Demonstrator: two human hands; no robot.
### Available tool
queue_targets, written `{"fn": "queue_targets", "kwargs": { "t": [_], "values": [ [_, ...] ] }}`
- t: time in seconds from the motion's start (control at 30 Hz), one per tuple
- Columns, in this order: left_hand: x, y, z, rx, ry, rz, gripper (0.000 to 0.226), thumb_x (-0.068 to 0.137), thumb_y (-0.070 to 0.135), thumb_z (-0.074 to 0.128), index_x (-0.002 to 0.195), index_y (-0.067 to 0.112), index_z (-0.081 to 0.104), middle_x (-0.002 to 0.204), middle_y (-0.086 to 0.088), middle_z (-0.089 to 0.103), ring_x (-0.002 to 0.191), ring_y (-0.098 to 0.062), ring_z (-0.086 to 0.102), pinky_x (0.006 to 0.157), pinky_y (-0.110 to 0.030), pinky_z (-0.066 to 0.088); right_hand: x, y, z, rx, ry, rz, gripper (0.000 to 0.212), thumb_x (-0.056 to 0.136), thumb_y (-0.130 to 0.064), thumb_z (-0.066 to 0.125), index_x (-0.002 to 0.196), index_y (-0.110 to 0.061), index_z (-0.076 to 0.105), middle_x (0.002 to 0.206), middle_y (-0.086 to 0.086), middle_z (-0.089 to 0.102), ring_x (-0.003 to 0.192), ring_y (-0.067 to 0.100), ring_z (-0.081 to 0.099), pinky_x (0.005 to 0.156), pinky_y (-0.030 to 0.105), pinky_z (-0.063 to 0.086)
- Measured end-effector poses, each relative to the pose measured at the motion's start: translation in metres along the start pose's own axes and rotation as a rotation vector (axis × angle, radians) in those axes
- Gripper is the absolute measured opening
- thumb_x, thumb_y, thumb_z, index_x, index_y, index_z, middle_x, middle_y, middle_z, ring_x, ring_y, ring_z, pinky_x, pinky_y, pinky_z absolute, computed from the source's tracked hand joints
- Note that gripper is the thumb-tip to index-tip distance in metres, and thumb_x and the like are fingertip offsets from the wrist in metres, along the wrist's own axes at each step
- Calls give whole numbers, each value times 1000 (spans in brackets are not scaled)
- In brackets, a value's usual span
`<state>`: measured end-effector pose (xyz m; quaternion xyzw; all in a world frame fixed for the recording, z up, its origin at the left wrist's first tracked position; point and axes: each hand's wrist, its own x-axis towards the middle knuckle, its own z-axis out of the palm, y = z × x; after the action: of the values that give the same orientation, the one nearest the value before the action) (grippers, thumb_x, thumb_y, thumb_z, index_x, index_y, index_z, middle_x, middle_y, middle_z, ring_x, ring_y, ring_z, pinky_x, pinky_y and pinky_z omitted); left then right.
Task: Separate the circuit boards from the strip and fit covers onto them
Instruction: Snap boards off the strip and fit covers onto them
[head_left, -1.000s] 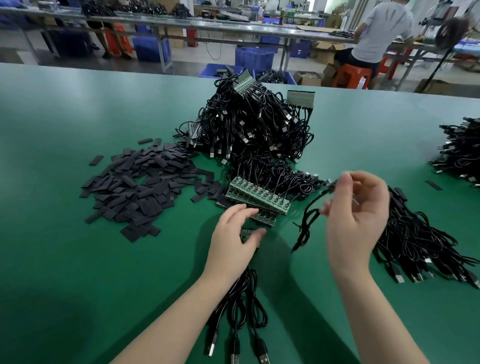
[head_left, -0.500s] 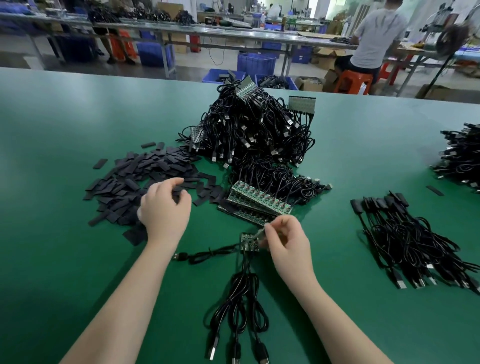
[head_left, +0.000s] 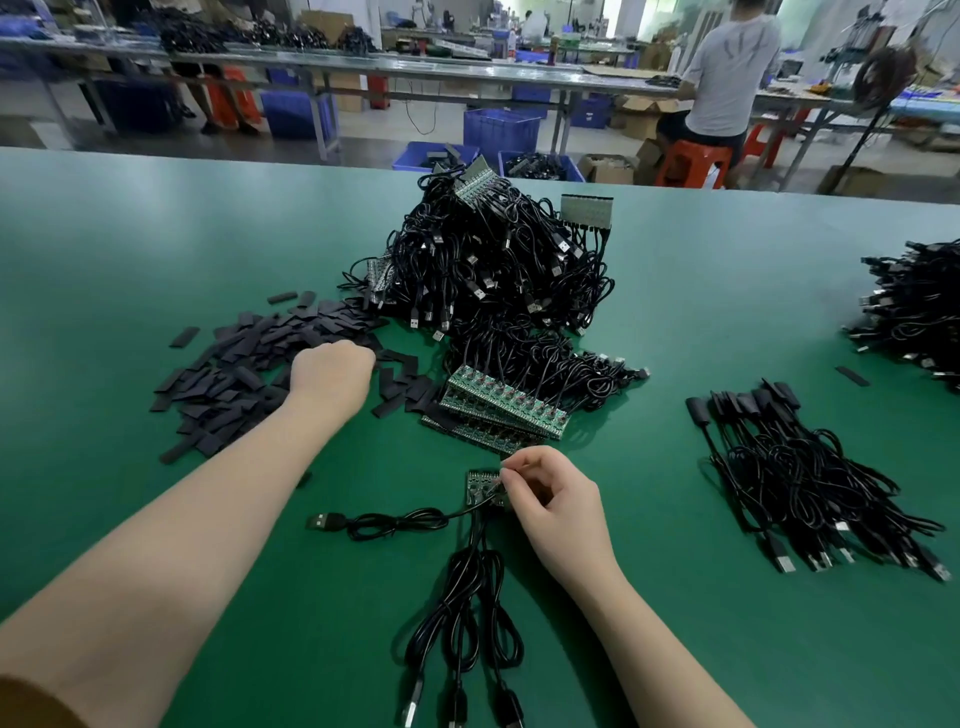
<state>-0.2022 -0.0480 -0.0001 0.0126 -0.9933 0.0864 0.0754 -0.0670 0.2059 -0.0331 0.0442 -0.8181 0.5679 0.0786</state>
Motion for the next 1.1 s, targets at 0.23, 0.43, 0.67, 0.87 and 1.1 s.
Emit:
{"fn": "queue_targets", "kwargs": {
  "t": [0.23,0.43,0.67,0.87,1.1],
  "values": [
    [-43,34,-27,-1085,363,-114,23,97,26,57,116,22,69,94,18,69,80,-6,66,66,-19,52,4,1,-1,53,57,64,13,89,-18,72,88,-30,66,77,-11,73,74,4,68,67,9,46],
    [-100,98,-37,-1340,156,176,30,93,28,62,108,53,59,88,23,71,82,1,68,74,-13,52,7,5,-5,139,115,125,13,85,-15,77,82,-26,70,78,-5,73,75,16,70,71,26,56],
    [-121,122,-7,-1323,98,161,30,95,17,57,110,41,69,104,27,68,99,4,63,86,-17,50,8,7,-4,179,90,128,32,86,-11,74,94,-42,70,82,-10,73,81,12,72,81,33,58],
    [-133,118,-5,-1204,153,174,36,93,15,60,120,37,66,106,28,62,99,14,56,85,-3,41,7,4,-5,206,92,124,13,88,-12,73,87,-25,73,74,-7,73,67,7,68,67,21,53],
    [-136,118,-8,-1165,218,181,32,91,16,68,121,26,69,111,12,67,102,2,59,90,-13,47,5,4,-5,260,128,129,11,90,-14,71,79,-15,69,65,-4,68,57,7,61,60,20,50]
  ]
}}
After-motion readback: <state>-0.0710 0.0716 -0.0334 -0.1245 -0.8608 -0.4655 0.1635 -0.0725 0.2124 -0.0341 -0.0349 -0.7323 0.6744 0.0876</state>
